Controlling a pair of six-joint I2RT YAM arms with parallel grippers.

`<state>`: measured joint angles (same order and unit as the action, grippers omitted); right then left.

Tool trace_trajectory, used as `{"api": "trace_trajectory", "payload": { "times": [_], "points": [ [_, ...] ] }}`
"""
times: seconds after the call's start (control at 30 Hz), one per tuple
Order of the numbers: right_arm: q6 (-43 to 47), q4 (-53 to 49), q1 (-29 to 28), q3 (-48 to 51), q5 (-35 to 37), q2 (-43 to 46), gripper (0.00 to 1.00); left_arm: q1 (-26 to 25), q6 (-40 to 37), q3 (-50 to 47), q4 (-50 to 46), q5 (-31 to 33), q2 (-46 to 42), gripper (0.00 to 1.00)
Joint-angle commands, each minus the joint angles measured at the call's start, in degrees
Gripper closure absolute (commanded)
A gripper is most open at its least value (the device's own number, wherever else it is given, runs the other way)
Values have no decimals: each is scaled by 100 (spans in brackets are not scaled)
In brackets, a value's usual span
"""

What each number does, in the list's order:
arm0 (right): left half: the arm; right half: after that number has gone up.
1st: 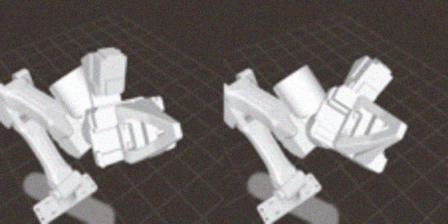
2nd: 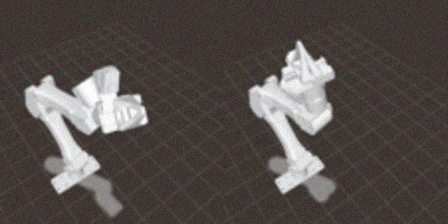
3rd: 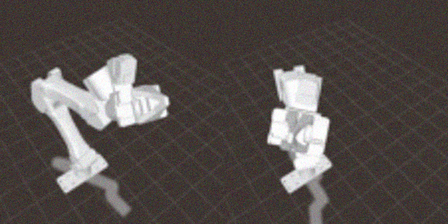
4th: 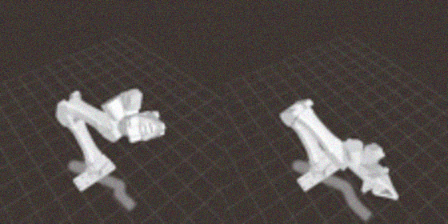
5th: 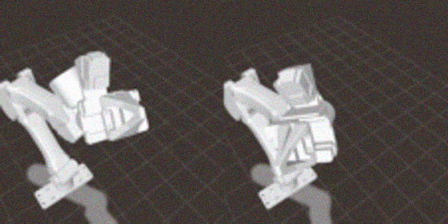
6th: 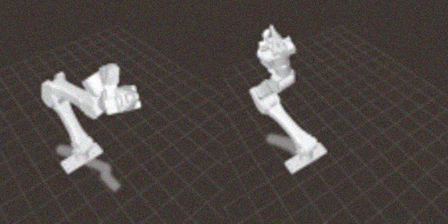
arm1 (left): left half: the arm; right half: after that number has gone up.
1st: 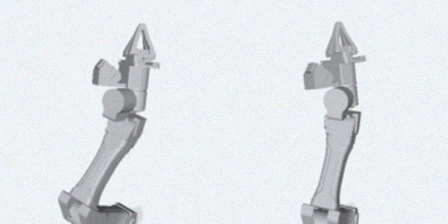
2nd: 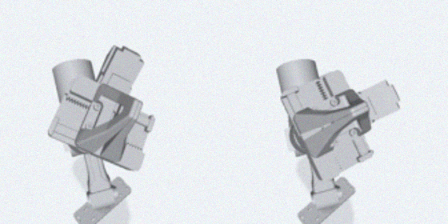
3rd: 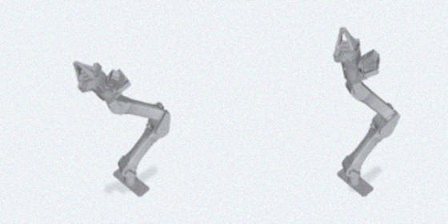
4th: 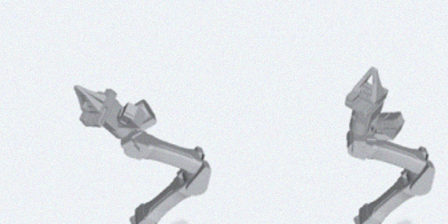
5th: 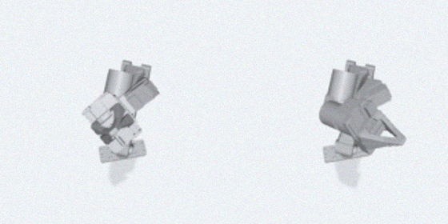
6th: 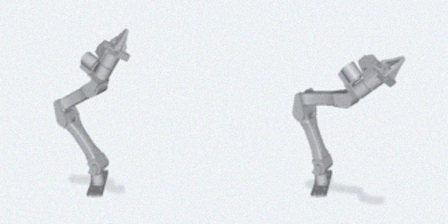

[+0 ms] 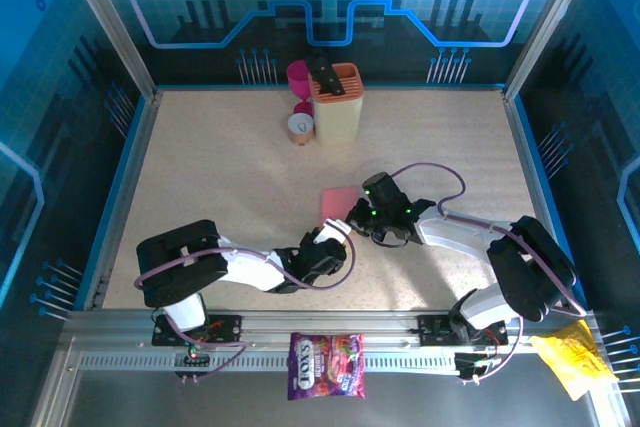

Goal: Fold a paper plane with a square sheet of paper (pick it up from the middle)

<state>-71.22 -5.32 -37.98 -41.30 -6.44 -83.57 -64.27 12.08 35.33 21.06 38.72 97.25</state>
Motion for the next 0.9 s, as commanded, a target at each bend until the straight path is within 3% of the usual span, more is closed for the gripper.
{"api": "trace_trajectory", "payload": {
  "times": [0.0,0.13,0.47,0.67,0.87],
  "points": [
    [-60,-79,-179,100,-88,16,100,81,116,246,83,-25,-101,57],
    [-76,-83,-201,130,-68,21,100,95,120,274,91,36,-136,51],
    [-85,-84,-210,117,-46,-10,100,91,286,8,257,390,-503,50],
    [-111,-84,-210,122,-34,-10,100,90,355,-66,300,400,-477,64],
    [-118,-98,-206,120,-43,-1,100,91,400,-79,368,339,-326,63]
  ]
}}
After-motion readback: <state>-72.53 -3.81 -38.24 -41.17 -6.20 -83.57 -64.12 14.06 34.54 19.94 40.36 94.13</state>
